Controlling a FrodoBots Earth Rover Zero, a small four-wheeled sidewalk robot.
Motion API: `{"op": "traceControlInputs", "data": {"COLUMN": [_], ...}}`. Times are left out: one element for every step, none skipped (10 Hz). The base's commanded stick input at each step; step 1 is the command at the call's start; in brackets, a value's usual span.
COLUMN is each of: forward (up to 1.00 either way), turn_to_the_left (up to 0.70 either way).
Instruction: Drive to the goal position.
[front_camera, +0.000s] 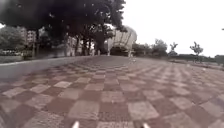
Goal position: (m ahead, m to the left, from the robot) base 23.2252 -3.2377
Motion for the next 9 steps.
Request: {"op": "traceControlInputs", "data": {"forward": [0.70, 0.70, 0.70, 0.70, 0.70, 0.70, 0.70, 0.70, 0.70], "turn_to_the_left": [0.00, 0.00, 0.00, 0.00, 0.00, 0.00, 0.00, 0.00, 0.00]}}
